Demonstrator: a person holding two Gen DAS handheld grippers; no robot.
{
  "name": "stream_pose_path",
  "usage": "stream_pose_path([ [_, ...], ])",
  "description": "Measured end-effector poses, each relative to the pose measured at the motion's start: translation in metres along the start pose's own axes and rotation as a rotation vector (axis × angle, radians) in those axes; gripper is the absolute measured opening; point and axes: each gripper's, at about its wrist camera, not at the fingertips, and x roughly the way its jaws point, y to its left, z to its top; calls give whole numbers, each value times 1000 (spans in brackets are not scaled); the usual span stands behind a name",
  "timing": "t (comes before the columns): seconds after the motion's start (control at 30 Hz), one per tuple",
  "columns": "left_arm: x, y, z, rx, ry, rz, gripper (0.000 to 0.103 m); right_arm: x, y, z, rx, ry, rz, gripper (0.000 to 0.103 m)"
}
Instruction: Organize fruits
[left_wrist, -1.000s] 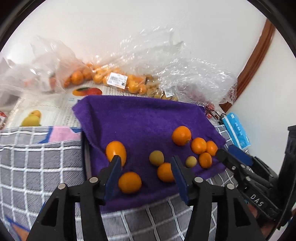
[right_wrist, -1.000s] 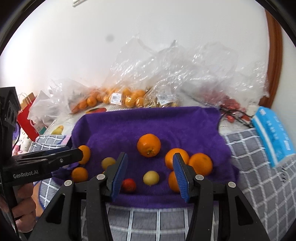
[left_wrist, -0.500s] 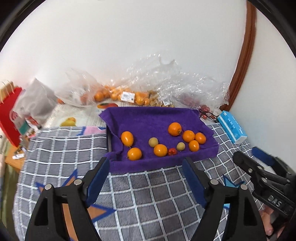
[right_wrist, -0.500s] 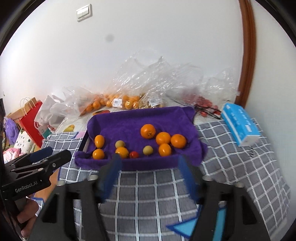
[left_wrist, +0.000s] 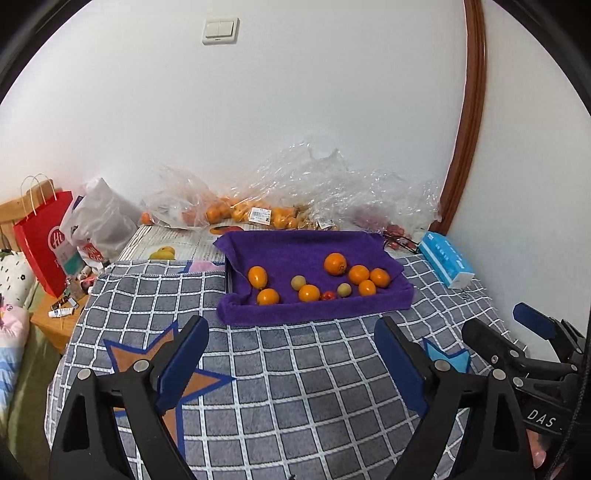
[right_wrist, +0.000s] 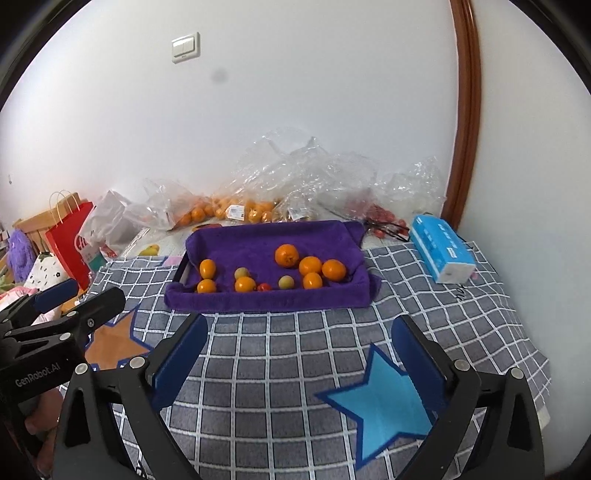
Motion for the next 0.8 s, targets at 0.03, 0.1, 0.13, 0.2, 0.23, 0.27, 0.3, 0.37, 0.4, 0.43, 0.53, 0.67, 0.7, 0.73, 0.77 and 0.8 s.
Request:
stream_pose_path([
  [0.03, -2, -1, -1, 1, -1, 0, 91, -3, 0, -1, 1, -4, -1, 99],
  [0.1, -5, -3, -2, 4, 1, 2, 91, -9, -2, -2, 7, -9, -6, 99],
  [0.13, -6, -4, -2, 7, 3, -3, 91, -11, -3, -2, 11, -8, -6, 99],
  [0.2, -6, -6, -1, 11, 2, -5, 91, -14, -5, -3, 22, -5, -12, 99],
  [0.23, -7, -7, -1, 13, 0, 0, 91, -15, -7, -3, 26, -8, -11, 99],
  [0.27, -7, -7, -1, 12, -1, 1, 91, -16, -8, -3, 31, -11, -9, 99],
  [0.3, -7, -7, -1, 11, 1, -1, 91, -16, -9, -3, 33, -11, -8, 99],
  [0.37, -7, -7, 0, 7, 3, -3, 91, -17, -9, -3, 37, -12, -9, 99],
  [0.4, -8, -7, 0, 5, 3, -1, 91, -17, -9, -2, 38, -14, -7, 99],
  [0.43, -8, -7, 0, 4, 1, 1, 91, -18, -9, -2, 39, -14, -6, 99],
  [0.53, -10, -6, 0, 5, 0, 6, 91, -17, -10, -3, 40, -13, -8, 99],
  [0.67, -10, -4, 1, 0, -3, 12, 91, -17, -10, -3, 44, -15, -1, 99],
  [0.7, -10, -3, 1, -3, -2, 14, 91, -17, -10, -3, 43, -16, -2, 99],
  [0.73, -10, -2, 2, -7, -1, 14, 91, -17, -9, -3, 42, -15, -2, 99],
  [0.77, -9, -2, 2, -9, -1, 13, 91, -17, -9, -3, 39, -15, -4, 99],
  [0.8, -9, -1, 2, -10, -1, 12, 91, -17, -9, -3, 38, -16, -3, 99],
])
